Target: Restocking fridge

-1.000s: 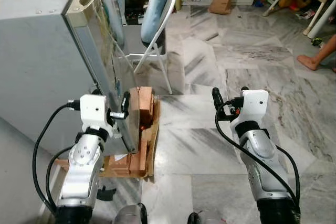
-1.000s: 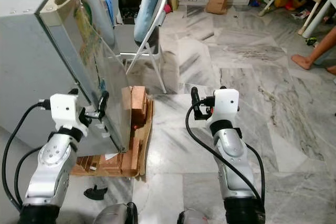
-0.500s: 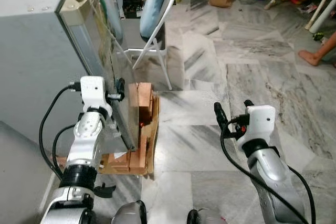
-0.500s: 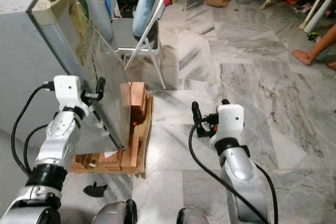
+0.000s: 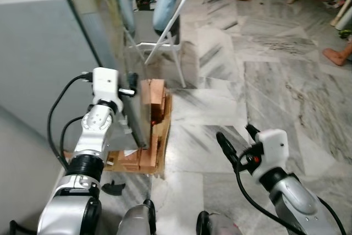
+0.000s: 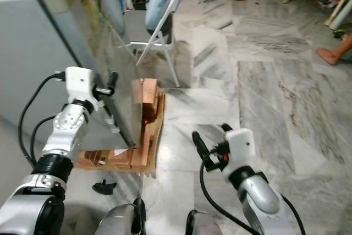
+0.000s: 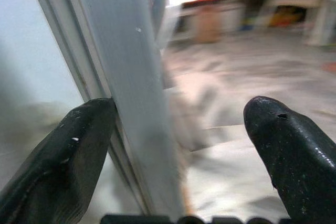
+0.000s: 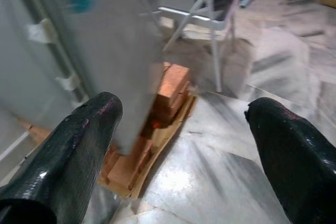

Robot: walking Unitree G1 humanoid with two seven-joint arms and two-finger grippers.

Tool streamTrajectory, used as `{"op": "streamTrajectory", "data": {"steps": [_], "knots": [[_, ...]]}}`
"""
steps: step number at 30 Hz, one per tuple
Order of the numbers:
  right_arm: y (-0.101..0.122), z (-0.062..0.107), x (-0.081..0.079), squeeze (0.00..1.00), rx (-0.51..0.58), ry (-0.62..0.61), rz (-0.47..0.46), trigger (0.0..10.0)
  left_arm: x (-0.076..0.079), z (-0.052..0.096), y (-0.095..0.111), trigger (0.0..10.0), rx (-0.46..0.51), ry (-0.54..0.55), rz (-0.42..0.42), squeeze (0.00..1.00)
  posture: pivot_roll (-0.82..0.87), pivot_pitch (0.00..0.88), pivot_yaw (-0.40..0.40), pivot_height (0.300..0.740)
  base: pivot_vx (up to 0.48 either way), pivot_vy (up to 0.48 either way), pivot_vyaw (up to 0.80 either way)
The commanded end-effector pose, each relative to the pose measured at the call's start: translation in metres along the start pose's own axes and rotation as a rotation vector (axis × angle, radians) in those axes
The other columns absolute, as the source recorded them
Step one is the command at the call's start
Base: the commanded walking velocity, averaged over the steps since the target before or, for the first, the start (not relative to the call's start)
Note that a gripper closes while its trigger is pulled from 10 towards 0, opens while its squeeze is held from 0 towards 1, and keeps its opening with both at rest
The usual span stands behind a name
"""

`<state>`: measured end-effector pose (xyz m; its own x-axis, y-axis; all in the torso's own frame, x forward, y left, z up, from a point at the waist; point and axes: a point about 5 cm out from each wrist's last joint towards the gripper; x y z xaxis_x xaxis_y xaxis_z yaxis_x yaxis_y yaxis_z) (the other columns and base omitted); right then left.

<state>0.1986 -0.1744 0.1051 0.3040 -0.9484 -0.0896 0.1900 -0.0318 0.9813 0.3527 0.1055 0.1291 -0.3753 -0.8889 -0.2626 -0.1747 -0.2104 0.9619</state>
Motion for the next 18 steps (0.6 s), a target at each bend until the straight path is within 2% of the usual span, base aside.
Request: {"op": "streamTrajectory", "data": {"steps": [1,4,5,8,9,10,13,18], "knots": [[0.002,0.003,0.0,0.0,0.02,0.005,0.009,10.0,0.052,-0.014,0.028,10.0,0.119,-0.256,-0.05,0.0,-0.05,0.156,0.026,0.74,0.0,0.0,0.0],[0.0,0.003,0.0,0.0,0.021,0.0,0.006,10.0,0.074,-0.016,0.039,10.0,0.169,-0.329,-0.048,0.0,-0.05,0.155,0.03,0.74,0.0,0.0,0.0],[-0.004,0.003,-0.001,0.0,0.019,-0.004,0.003,10.0,0.077,-0.018,0.041,10.0,0.182,-0.3,-0.082,0.0,-0.05,0.153,0.033,0.74,0.0,0.0,0.0],[-0.007,0.003,-0.002,0.0,0.023,-0.005,0.002,10.0,0.059,-0.019,0.028,10.0,0.119,-0.206,-0.07,0.0,-0.06,0.154,0.037,0.74,0.0,0.0,0.0],[-0.007,0.003,-0.003,0.0,0.026,-0.006,0.0,10.0,0.039,-0.018,0.019,10.0,0.078,-0.117,-0.048,0.0,-0.06,0.155,0.039,0.74,0.0,0.0,0.0],[-0.007,0.003,-0.003,0.0,0.026,-0.006,0.0,10.0,0.039,-0.018,0.019,10.0,0.078,-0.117,-0.048,0.0,-0.06,0.155,0.039,0.74,0.0,0.0,0.0],[-0.009,0.003,-0.001,0.0,0.033,-0.012,-0.005,10.0,-0.004,-0.01,0.013,10.0,0.042,0.039,-0.015,0.0,-0.05,0.155,0.037,0.74,0.0,0.0,0.0],[-0.003,-0.004,-0.001,0.0,0.052,-0.029,-0.021,10.0,-0.021,0.001,0.012,10.0,0.061,0.092,0.012,0.0,-0.03,0.154,0.033,0.74,0.0,-0.08,0.0]]}}
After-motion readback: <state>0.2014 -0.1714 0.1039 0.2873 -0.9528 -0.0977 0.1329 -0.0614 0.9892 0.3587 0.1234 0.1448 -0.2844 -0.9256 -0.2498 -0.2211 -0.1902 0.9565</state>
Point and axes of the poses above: a point about 5 cm out from each wrist's last joint towards the gripper, its own z axis pointing back from the gripper into the wrist, its own y axis along the axis of the wrist's last joint, x = y × z, and after that the axes turned 6 degrees about -z, right-handed
